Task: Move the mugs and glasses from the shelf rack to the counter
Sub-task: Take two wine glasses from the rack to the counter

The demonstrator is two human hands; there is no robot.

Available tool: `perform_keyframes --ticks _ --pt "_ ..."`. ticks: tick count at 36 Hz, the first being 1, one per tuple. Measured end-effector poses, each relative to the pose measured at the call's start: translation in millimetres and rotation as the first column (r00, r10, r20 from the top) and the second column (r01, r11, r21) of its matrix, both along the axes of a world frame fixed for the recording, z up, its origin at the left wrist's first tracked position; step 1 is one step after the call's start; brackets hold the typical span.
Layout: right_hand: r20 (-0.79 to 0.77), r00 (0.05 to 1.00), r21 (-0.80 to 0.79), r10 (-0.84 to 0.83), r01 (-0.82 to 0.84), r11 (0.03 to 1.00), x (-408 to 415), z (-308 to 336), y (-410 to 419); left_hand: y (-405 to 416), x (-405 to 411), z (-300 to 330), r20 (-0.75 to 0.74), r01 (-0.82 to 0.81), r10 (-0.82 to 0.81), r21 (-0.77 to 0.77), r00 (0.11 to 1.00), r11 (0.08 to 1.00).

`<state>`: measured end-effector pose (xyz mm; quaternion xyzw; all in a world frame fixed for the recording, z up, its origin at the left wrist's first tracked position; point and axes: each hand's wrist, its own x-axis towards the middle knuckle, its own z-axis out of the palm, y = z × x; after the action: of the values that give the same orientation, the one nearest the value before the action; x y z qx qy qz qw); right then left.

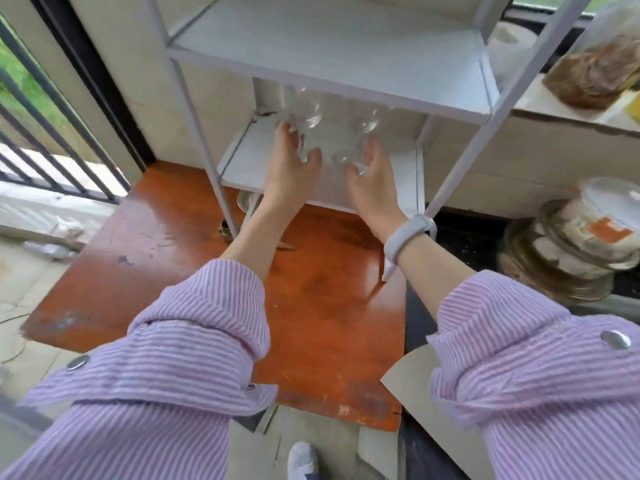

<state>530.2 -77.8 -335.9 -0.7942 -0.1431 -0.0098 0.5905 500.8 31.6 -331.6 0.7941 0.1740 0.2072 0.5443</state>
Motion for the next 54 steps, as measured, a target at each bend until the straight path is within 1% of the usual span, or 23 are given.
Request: perform_keyframes --ticks 2,4,8,11,13,15,17,19,22,25,27,30,32,36,40,43,45,47,49,52,54 --pt "-0.037 0.999 0.015 -0.001 0.002 1.0 6.7 0.3 3.3 0.9 3.1 0.4 0.043 0.001 0.001 -0.067 0.999 0.998" --pt "-0.066 0.998 0.019 -0.003 0.005 1.0 11.3 1.4 5.6 2.4 5.3 -0.1 0.069 -0.004 0.01 -0.097 0.998 0.995" --pt "-0.095 0.995 0.018 -0.025 0.027 0.999 13.8 4.2 8.1 4.3 3.4 1.7 0.084 -0.002 0.009 -0.086 0.996 0.996" --pt "-0.105 0.991 0.055 -0.081 0.087 0.995 7.1 8.9 6.9 4.4 -5.1 5.7 0.082 0.007 0.002 -0.101 0.997 0.995" --pt "-0.106 0.991 0.093 -0.086 0.096 0.991 -2.5 10.7 5.3 3.1 -14.9 5.8 0.083 0.019 -0.01 -0.112 0.997 0.994" --pt "-0.09 0.993 0.133 -0.075 0.087 0.987 -16.5 12.8 1.9 0.1 -30.0 6.9 0.09 0.044 -0.033 -0.118 0.995 0.992" --pt "-0.067 0.995 0.126 -0.074 0.082 0.989 -34.6 14.0 -3.6 -5.3 -49.6 9.0 0.089 0.054 -0.041 -0.144 0.995 0.988" --pt "-0.096 0.993 0.106 -0.074 0.084 0.991 -53.2 12.3 -12.3 -10.6 -69.7 10.9 0.082 0.044 -0.03 -0.178 0.996 0.983" --pt "-0.148 0.989 0.149 -0.028 0.05 0.988 -84.9 8.8 -31.9 -21.6 -100.5 9.2 0.075 0.054 -0.041 -0.184 0.996 0.981" --pt "-0.156 0.988 0.15 0.025 -0.001 0.989 -118.5 1.2 -61.1 -40.3 -129.5 -0.7 0.026 0.074 -0.07 -0.184 0.997 0.98" --pt "-0.184 0.983 0.116 0.012 0.009 0.993 -139.1 -5.9 -84.7 -56.5 -146.5 -9.4 -0.027 0.094 -0.101 -0.175 0.995 0.98" --pt "-0.281 0.959 0.135 -0.032 0.073 0.988 -165.4 -17.3 -127.0 -88.7 -165.1 -18.4 -0.103 0.14 -0.164 -0.209 0.981 0.968" --pt "-0.317 0.942 0.132 -0.108 0.157 0.979 -181.3 -23.4 -158.8 -115.9 -173.1 -21.2 -0.146 0.175 -0.216 -0.248 0.965 0.953" --pt "-0.32 0.904 0.078 -0.282 0.321 0.944 -216.7 -31.2 -227.9 -179.0 -184.4 -24.0 -0.168 0.298 -0.341 -0.235 0.925 0.925" --pt "-0.359 0.842 0.071 -0.403 0.456 0.887 -262.5 -36.0 -309.2 -259.5 -197.4 -18.0 -0.142 0.479 -0.514 -0.222 0.846 0.849" --pt "-0.349 0.773 0.059 -0.529 0.582 0.811 -304.7 -34.6 -374.5 -330.9 -215.6 -12.2 -0.132 0.621 -0.656 -0.23 0.743 0.75" --pt "-0.336 0.725 0.061 -0.601 0.654 0.754 -337.3 -31.2 -417.5 -380.7 -233.1 -11.2 -0.128 0.691 -0.722 -0.217 0.68 0.69" --pt "-0.324 0.659 0.05 -0.679 0.729 0.683 -373.7 -28.6 -459.5 -429.9 -255.6 -10.4 -0.122 0.758 -0.777 -0.175 0.617 0.629" --pt "-0.329 0.582 0.026 -0.743 0.792 0.609 -412.1 -25.4 -499.4 -477.8 -281.6 -7.1 -0.108 0.823 -0.836 -0.151 0.537 0.548" --pt "-0.328 0.475 0.027 -0.816 0.868 0.495 -468.7 -22.9 -556.4 -547.7 -321.5 -3.7 -0.121 0.891 -0.906 -0.169 0.406 0.422" --pt "-0.327 0.378 0.011 -0.866 0.918 0.397 -504.3 -21.7 -588.3 -591.4 -347.3 -1.2 -0.151 0.932 -0.942 -0.165 0.301 0.324"
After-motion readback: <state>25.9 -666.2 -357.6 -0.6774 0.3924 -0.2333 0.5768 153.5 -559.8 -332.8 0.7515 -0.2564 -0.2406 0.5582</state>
